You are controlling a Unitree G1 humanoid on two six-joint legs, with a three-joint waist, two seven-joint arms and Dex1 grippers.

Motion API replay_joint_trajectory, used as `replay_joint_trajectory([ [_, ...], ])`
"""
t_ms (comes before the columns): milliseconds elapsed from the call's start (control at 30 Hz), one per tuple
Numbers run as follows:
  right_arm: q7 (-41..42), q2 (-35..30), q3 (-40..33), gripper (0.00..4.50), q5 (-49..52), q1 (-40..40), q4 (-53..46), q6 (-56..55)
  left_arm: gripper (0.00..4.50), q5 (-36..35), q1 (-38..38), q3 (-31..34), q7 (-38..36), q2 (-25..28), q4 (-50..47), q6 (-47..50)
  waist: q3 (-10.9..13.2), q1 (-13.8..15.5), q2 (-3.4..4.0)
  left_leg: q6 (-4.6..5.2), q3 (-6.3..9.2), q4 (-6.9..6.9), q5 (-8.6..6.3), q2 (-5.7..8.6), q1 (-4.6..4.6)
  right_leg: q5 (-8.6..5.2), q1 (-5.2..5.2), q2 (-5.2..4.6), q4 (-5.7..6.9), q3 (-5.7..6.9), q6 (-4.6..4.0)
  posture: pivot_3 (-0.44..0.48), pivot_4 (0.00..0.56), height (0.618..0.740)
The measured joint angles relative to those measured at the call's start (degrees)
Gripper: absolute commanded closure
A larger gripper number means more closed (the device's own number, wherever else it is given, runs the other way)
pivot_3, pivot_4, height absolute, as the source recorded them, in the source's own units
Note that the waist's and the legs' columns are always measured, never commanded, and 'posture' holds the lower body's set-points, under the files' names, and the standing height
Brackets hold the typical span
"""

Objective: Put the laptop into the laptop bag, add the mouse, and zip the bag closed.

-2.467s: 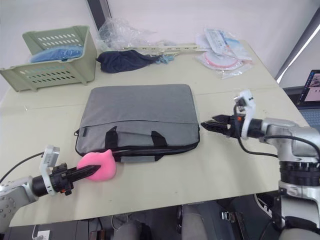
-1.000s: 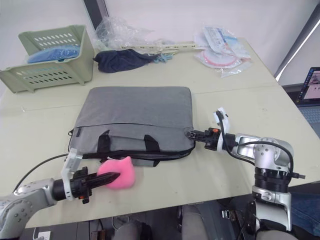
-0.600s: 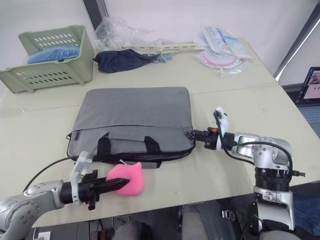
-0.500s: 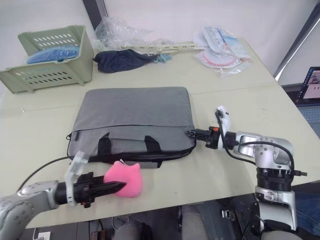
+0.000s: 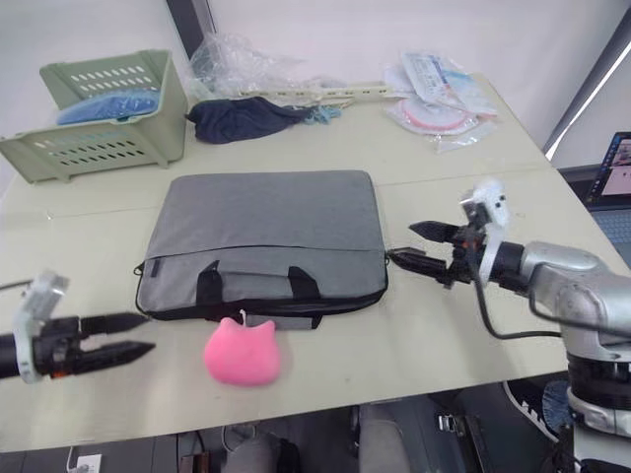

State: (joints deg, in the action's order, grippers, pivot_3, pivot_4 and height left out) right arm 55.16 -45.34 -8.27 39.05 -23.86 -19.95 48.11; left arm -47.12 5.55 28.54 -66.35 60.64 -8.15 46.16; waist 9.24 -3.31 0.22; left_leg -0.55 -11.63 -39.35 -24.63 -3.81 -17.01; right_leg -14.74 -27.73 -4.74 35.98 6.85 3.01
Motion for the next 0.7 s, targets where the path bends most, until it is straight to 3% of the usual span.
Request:
replay_joint_trajectory([
  [133,2.64,1.70,12.27,0.03,-4.54,-0.42,-8.41,-7.06,0.00,-0.87,-14.70,-5.24,0.54,-0.20,0.71,1.00,0.05,-0.24,-0.08,-0.10,-0.06,0.10,0.05,0.03,0.16,0.00,-0.02,0.09,0.01,0.02,0.00,0.000,0.150,0.740],
  [167,3.14,2.90,15.96,0.00,-6.62,-1.06,-8.96,-9.24,0.39,-0.32,-20.94,-7.65,1.40,-1.85,2.32,0.55,0.05,-0.32,-0.12,-0.11,-0.08,0.12,0.06,0.06,0.27,0.00,0.07,0.10,0.00,0.03,0.00,0.000,0.150,0.740],
  [200,3.25,3.99,17.89,0.00,-7.18,-1.65,-9.19,-10.16,0.52,-0.13,-22.61,-8.64,1.82,-2.09,2.34,0.11,0.11,-0.40,-0.22,-0.11,-0.08,0.12,0.06,0.06,0.31,0.00,0.10,0.12,0.00,0.03,0.00,0.000,0.150,0.740],
  [267,3.30,6.47,20.98,0.00,-9.24,-2.85,-8.02,-11.86,1.22,2.21,-30.17,-12.77,2.48,-5.76,5.72,-1.51,0.14,-0.63,-0.32,-0.09,-0.06,0.10,0.07,0.10,0.51,0.00,0.33,0.12,0.03,0.04,0.00,0.000,0.150,0.740],
  [367,4.53,13.58,29.57,0.00,-12.72,-7.38,-5.31,-15.73,2.64,5.76,-40.50,-20.53,1.86,-11.87,9.06,-4.92,0.20,-1.34,-0.74,-0.07,0.10,-0.19,0.10,0.10,0.49,0.02,0.40,0.12,0.18,0.00,-0.01,0.000,0.150,0.740],
  [500,5.76,18.86,35.29,0.00,-17.66,-11.80,3.45,-19.80,4.47,12.46,-45.52,-28.17,-0.16,-17.07,13.83,-11.01,0.18,-1.96,-0.79,-0.04,0.19,-0.30,0.09,0.11,0.48,0.03,0.41,0.12,0.22,0.01,0.01,0.000,0.150,0.740],
  [700,8.27,26.62,41.56,0.00,-23.63,-17.21,16.34,-24.72,4.47,23.07,-47.16,-36.67,-0.75,-23.97,22.50,-21.11,0.19,-3.25,-0.83,0.00,0.50,-0.40,0.11,0.10,0.45,0.03,0.36,0.12,0.50,0.03,0.01,0.000,0.150,0.740],
])
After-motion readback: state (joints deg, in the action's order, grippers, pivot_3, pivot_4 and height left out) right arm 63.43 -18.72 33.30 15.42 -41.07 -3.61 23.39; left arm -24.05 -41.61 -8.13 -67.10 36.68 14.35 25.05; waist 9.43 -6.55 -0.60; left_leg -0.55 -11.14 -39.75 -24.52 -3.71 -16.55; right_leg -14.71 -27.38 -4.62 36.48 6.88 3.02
